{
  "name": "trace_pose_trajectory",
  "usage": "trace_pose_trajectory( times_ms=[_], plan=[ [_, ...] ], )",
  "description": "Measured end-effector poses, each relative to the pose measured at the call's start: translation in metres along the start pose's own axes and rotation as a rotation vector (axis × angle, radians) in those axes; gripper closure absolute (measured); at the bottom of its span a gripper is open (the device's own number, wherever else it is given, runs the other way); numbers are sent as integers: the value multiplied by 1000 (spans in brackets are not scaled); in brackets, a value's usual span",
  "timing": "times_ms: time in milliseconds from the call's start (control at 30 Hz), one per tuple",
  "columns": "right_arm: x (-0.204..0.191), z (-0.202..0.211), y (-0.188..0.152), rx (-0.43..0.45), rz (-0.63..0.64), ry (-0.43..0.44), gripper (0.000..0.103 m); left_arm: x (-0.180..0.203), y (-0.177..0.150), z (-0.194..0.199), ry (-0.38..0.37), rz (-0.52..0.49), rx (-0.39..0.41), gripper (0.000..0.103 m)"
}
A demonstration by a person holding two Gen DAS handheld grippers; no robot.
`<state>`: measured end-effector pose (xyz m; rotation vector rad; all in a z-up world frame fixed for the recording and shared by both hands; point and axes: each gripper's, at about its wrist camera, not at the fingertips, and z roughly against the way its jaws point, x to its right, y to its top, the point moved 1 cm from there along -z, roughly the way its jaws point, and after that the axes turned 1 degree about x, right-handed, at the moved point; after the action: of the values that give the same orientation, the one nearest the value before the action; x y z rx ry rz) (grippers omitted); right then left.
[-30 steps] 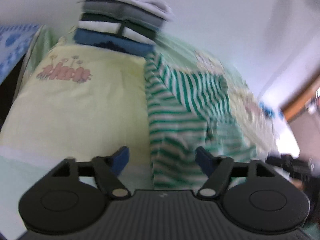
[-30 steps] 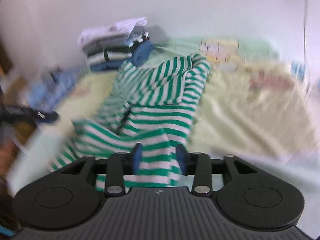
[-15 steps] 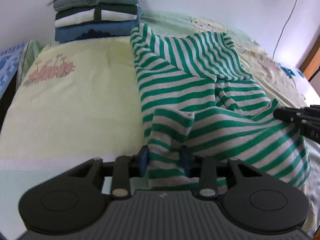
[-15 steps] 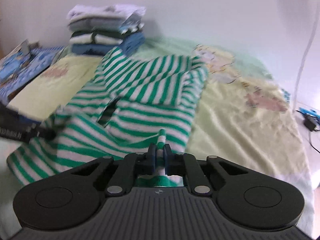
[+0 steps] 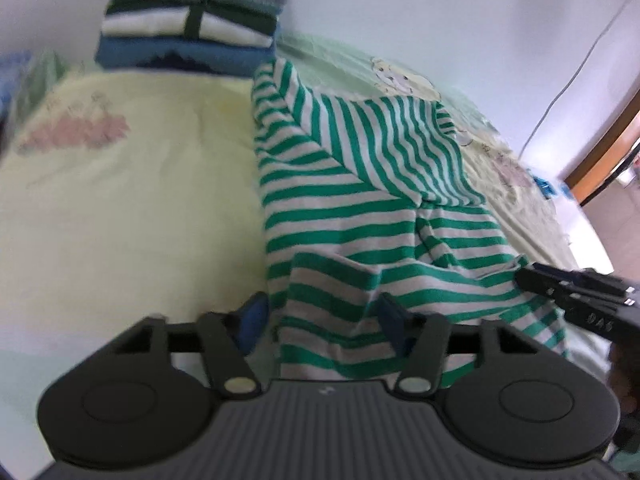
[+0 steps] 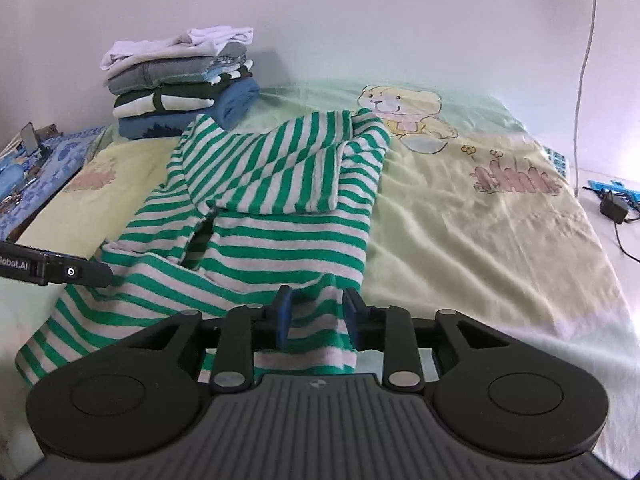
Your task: Fold clothes
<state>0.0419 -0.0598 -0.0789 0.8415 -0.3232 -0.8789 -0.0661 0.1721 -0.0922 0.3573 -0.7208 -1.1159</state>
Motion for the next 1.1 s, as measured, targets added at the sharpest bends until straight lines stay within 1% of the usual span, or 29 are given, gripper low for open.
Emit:
trace_pose_trajectory(
  times_ms=[33,67,100,167,200,300,400,467,533,600,633,667,700,767,800,833,900,933,967,1000,1033,1100],
  plan=[
    [0,-1,0,-1,-4,4,77,0,1,0,-4,-2,5,74],
    [0,-2,0,-2,-6,8,86,2,2,1,4,-18,19,80],
    [-1,-4,-1,-4,-2,4,89,3,3,3,5,-29,31,91],
    [-3,-6,-2,-2,12,-15,96,3,6,6,25,-38,52,97],
    [-3,-6,-2,6,11,-22,96,2,7,8,38,-41,61,102],
    [-2,-7,-1,22,-8,-21,97,-5,6,11,88,-39,72,103],
    [0,-13,-4,17,-29,-14,97,-16,-4,8,106,9,53,103],
    [1,-19,-6,12,-34,-24,97,-16,-9,6,118,13,50,103],
    [3,-20,-6,10,-44,-26,96,-16,-6,7,91,31,50,103],
    [6,-14,-3,10,-63,-17,93,-17,-1,14,42,51,72,102],
    [9,-10,-3,16,-78,-7,86,-16,1,16,26,54,80,94],
    [11,-7,-2,22,-92,12,80,-14,2,16,24,45,84,88],
    [12,-5,-2,22,-100,37,77,-13,3,14,23,36,82,83],
    [11,-7,-3,5,-92,53,76,-11,3,6,23,14,60,83],
    [10,-8,-4,1,-86,51,75,-10,3,1,23,6,46,79],
    [8,-11,-5,-2,-80,45,76,-9,3,-4,24,3,28,78],
    [5,-14,-6,0,-58,35,84,-5,3,-10,36,-15,25,80],
    [3,-14,-6,7,-46,21,94,-1,3,-11,56,-37,34,86],
    [2,-12,-6,22,-39,6,95,3,3,-12,76,-59,43,91],
    [3,-10,-5,40,-43,-5,96,6,3,-13,96,-78,47,94],
    [6,-9,-5,51,-59,-16,96,8,2,-14,112,-88,47,94],
    [12,-12,-7,35,-89,-32,97,9,0,-14,141,-105,53,92]
  ],
)
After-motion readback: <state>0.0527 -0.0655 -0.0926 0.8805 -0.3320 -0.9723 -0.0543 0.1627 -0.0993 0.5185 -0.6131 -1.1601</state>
